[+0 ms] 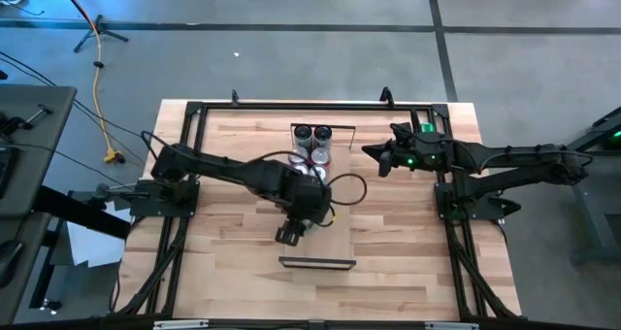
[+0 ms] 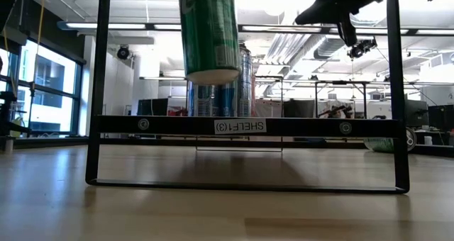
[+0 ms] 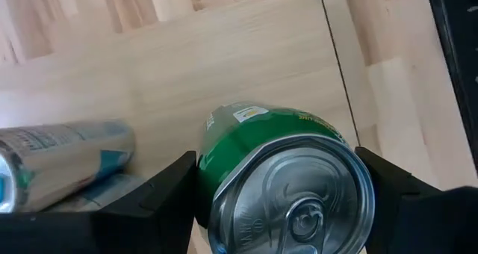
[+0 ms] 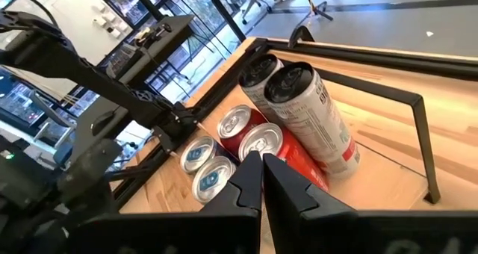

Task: Place canned beverage on shelf
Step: Put the left green soda can on the shelf

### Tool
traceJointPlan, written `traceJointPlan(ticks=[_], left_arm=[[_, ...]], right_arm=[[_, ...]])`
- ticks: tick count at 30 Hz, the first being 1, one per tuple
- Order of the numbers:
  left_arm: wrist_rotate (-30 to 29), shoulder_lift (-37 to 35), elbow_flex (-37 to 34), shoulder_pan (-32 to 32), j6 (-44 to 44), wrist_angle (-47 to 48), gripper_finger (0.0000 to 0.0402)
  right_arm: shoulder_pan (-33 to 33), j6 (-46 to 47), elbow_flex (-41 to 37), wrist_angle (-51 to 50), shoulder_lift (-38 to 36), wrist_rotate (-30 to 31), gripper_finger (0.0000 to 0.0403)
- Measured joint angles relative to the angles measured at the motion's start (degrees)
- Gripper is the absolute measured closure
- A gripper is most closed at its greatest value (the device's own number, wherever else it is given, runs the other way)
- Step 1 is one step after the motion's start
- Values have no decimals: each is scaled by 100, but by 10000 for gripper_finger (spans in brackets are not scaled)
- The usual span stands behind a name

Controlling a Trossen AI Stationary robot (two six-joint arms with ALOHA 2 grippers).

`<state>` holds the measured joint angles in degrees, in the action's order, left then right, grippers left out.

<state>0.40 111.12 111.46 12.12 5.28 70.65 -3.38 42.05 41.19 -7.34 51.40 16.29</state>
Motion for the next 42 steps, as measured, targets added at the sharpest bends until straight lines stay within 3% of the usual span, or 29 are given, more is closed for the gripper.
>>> traceJointPlan(ticks=[10,21,26,31,42], left_arm=[[60,-12,0,-203,1034,-113,165],[-631,-12,-2,179,5070,-65,163],[-437,244,-11,164,5109,121,163],[234,454,-13,83,5226,350,163],[224,550,-13,48,4799,210,163]], right_arm=[[0,147,0,-60,0,0,402],[0,95,0,-68,0,0,402],[0,99,0,-86,0,0,402],[0,99,0,-188,0,0,402],[0,99,0,-380,0,0,402]])
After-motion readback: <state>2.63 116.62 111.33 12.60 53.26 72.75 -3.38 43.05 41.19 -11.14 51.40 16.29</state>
